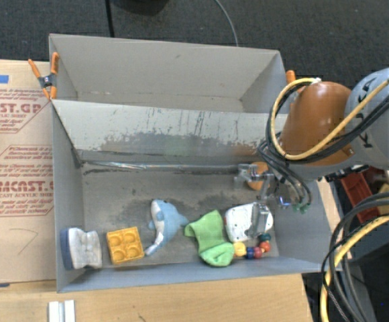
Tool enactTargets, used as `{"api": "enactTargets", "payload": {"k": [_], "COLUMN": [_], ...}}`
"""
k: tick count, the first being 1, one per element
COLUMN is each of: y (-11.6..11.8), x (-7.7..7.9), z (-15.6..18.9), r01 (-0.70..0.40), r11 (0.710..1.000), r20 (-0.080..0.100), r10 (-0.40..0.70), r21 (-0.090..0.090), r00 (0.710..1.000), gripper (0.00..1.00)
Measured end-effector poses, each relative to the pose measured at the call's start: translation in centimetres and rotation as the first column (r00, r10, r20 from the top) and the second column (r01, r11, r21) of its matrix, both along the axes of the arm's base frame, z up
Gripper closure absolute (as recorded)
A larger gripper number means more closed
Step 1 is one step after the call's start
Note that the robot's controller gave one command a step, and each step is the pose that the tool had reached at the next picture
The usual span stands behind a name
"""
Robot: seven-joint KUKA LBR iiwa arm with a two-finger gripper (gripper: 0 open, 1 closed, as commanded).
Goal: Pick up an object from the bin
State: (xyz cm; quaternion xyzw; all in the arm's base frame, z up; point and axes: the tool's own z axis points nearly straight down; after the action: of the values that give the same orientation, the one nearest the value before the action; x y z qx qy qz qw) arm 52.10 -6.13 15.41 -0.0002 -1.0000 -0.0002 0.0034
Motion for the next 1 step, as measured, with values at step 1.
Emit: {"api": "enactTargets", "payload": {"k": [1], "y": [0.01], "x": [0.19], "z": [0.43], "r01": [-0.001], "r11": [1.000], "r20": [0.008], "r10": [0.001], "r21": [-0.001], "r00": [1.000], "gripper": [0.00]}}
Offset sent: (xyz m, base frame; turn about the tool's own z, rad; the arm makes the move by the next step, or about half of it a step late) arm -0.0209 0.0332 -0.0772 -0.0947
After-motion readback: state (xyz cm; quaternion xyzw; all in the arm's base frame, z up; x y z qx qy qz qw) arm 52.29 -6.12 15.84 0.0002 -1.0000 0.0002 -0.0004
